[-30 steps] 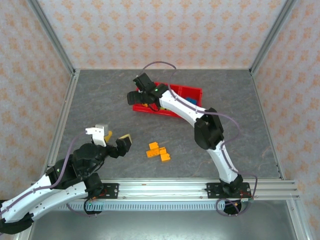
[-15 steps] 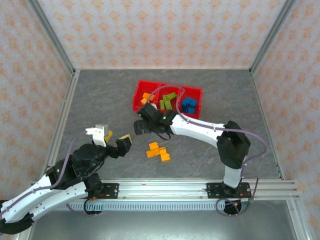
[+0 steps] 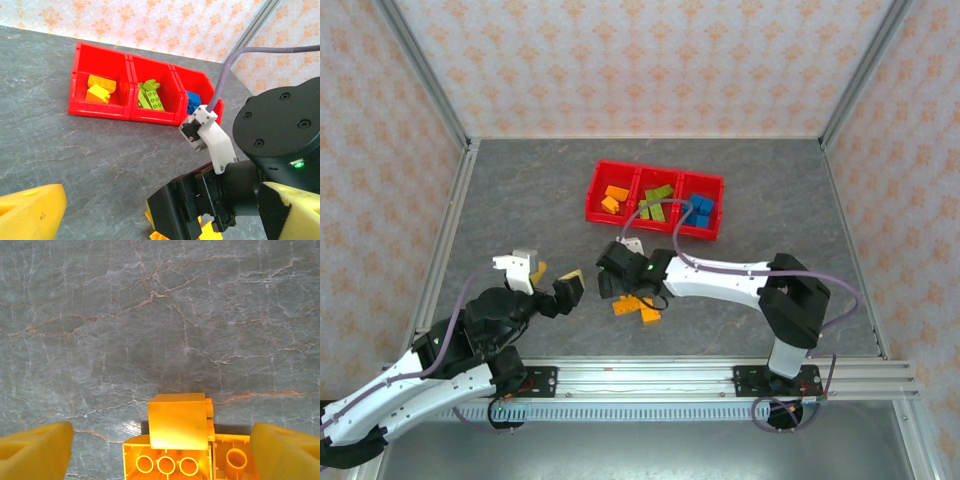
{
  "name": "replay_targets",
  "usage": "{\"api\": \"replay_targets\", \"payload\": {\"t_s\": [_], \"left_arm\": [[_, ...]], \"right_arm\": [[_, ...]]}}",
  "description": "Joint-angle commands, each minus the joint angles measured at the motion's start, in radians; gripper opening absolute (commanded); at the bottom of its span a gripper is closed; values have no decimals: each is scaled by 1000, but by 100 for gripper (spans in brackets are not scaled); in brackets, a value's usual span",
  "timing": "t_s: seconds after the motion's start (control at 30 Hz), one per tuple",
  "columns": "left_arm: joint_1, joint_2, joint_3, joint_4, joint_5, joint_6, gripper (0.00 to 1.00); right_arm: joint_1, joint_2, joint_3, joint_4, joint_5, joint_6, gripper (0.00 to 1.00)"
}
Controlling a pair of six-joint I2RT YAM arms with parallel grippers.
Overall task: Sort the legos into containers by color
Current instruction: Pick up the lego from the bottom-center of the table.
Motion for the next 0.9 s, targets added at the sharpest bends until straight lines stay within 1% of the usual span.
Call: {"api": "replay_targets", "payload": {"t_s": [0.0,0.07,0.27,0.4,0.5,0.7,0.87], "left_arm": [[-2,-18,-7,30,12,17,99],[-1,-26,-9,31,10,18,99],[-2,-41,-11,32,7,17,99],[-1,-46,-10,32,2,17,99],[-2,-57,-11,31,-1,16,99],[-1,-72,-14,34,-7,16,99],[-2,-70,-13,33,-9,16,99]], "right_arm": [[11,36,-9,7,60,32,85],[13,54,-1,-3,71,32,83],[12,102,10,-37,106,46,82],[12,124,11,-13,95,44,81],[12,146,20,-5,90,39,78],[12,209,70,-17,86,24,70],[12,229,86,-27,90,24,56]]}}
